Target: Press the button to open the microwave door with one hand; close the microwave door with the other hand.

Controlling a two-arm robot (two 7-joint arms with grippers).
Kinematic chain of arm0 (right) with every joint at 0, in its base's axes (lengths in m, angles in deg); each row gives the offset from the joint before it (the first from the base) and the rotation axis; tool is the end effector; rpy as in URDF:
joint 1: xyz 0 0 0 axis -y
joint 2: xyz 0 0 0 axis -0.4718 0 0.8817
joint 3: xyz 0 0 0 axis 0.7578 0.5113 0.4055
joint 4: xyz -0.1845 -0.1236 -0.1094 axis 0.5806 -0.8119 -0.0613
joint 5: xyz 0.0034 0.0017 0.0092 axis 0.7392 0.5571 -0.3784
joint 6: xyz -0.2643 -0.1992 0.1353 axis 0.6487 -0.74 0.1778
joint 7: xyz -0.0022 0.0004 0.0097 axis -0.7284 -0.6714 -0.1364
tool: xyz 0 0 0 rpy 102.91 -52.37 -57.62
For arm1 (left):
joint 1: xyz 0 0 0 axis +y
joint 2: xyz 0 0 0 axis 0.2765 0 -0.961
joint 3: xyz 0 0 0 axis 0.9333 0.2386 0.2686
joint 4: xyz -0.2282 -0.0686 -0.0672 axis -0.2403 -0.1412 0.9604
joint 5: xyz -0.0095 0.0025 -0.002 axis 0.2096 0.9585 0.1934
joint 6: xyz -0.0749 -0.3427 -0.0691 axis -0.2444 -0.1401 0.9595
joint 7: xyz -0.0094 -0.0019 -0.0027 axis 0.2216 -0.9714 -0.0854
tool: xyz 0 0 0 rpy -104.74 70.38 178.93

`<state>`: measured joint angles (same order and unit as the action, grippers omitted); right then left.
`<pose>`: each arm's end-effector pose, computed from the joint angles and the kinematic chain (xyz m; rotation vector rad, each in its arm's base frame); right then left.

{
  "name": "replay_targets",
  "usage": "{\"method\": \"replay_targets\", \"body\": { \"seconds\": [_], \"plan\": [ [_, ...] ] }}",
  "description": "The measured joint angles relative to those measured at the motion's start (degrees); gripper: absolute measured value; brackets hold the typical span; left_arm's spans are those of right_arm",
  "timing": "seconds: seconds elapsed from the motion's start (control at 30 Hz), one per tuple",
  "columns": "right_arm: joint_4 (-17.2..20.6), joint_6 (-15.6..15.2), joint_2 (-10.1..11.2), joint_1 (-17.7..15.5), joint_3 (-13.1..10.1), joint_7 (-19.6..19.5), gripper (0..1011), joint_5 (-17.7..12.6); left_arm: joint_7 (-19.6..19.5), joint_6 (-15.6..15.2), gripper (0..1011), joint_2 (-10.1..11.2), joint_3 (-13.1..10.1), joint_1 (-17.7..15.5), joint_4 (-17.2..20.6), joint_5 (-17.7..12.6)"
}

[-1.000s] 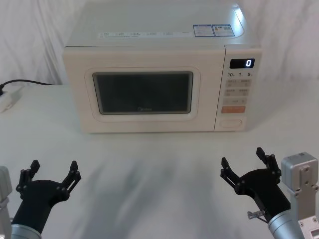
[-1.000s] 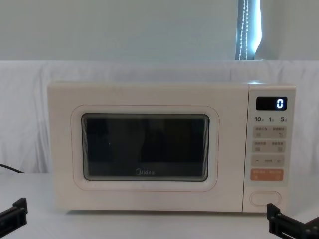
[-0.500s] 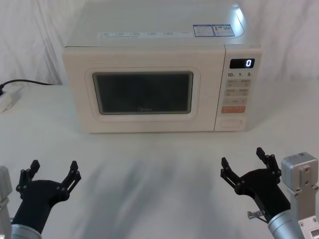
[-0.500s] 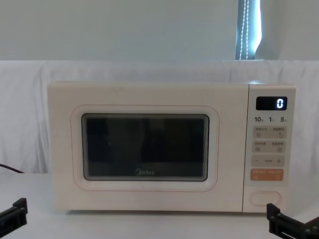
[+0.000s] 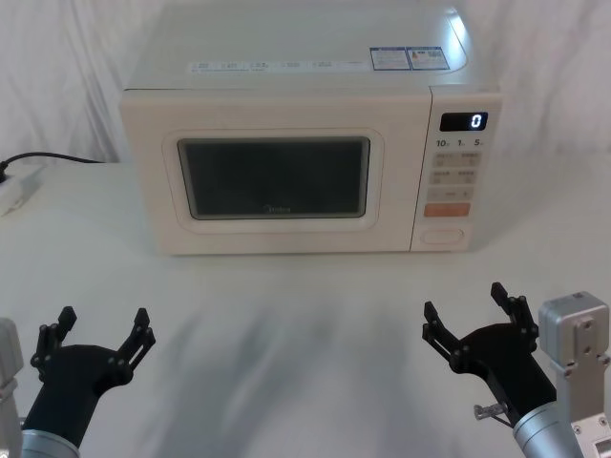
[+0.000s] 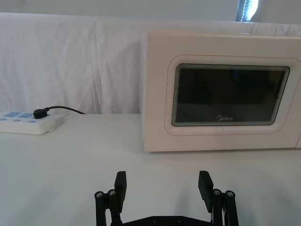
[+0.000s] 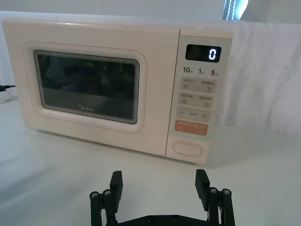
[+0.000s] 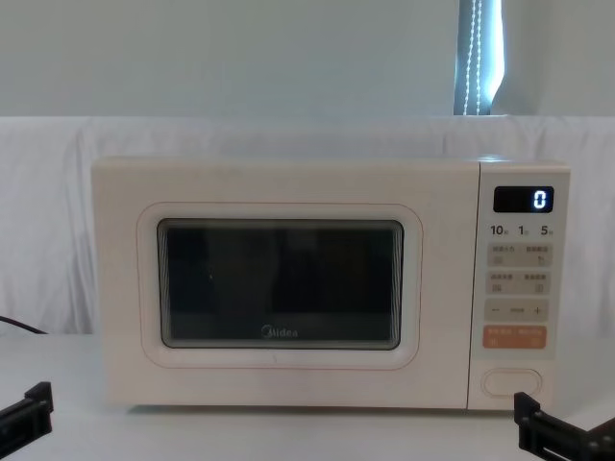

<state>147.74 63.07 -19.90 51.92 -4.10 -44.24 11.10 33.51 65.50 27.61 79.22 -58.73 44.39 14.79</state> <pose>0.3197 0.0603 -0.2571 -0.0032 -0.0889 -1.3019 0.3122 0.0222 -0.2455 -0.0380 0.0141 1.4458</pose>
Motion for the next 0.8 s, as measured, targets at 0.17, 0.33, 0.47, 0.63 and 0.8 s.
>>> {"method": "replay_targets", "body": {
  "seconds": [0.17, 0.33, 0.47, 0.63, 0.8],
  "plan": [
    [0.00, 0.00, 0.00, 0.00, 0.00, 0.00, 1002, 0.00, 0.00, 0.00, 1001, 0.00, 0.00, 0.00, 0.00, 0.00],
    [0.00, 0.00, 0.00, 0.00, 0.00, 0.00, 1002, 0.00, 0.00, 0.00, 1001, 0.00, 0.00, 0.00, 0.00, 0.00],
    [0.00, 0.00, 0.00, 0.00, 0.00, 0.00, 1002, 0.00, 0.00, 0.00, 1001, 0.00, 0.00, 0.00, 0.00, 0.00],
    [0.00, 0.00, 0.00, 0.00, 0.00, 0.00, 1002, 0.00, 0.00, 0.00, 1001, 0.01, 0.00, 0.00, 0.00, 0.00],
    [0.00, 0.00, 0.00, 0.00, 0.00, 0.00, 1002, 0.00, 0.00, 0.00, 1001, 0.00, 0.00, 0.00, 0.00, 0.00]
  ]
}}
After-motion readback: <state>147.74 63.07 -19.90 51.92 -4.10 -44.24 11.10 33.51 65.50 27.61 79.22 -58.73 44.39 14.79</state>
